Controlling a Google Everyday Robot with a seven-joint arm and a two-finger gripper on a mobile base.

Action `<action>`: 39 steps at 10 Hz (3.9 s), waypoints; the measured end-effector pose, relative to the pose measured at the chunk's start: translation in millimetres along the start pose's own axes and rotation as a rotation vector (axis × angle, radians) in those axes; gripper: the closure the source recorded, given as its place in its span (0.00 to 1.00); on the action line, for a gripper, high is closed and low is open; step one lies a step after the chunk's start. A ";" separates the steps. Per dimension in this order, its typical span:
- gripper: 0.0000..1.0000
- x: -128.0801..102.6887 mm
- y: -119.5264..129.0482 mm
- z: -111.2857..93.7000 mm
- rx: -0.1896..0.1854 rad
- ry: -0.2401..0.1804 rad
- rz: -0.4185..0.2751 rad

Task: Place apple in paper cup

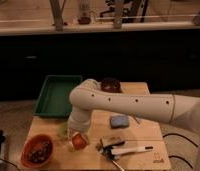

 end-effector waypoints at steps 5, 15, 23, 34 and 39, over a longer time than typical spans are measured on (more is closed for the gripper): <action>1.00 0.2 -10.5 -8.2 -0.019 0.009 -0.023; 0.43 7.0 -18.6 -11.0 -0.040 -0.017 -0.042; 0.20 16.4 -22.4 -15.3 -0.060 -0.034 -0.055; 0.20 29.5 -19.3 -25.2 -0.074 -0.018 -0.049; 0.20 57.4 -17.3 -42.4 -0.022 0.032 0.002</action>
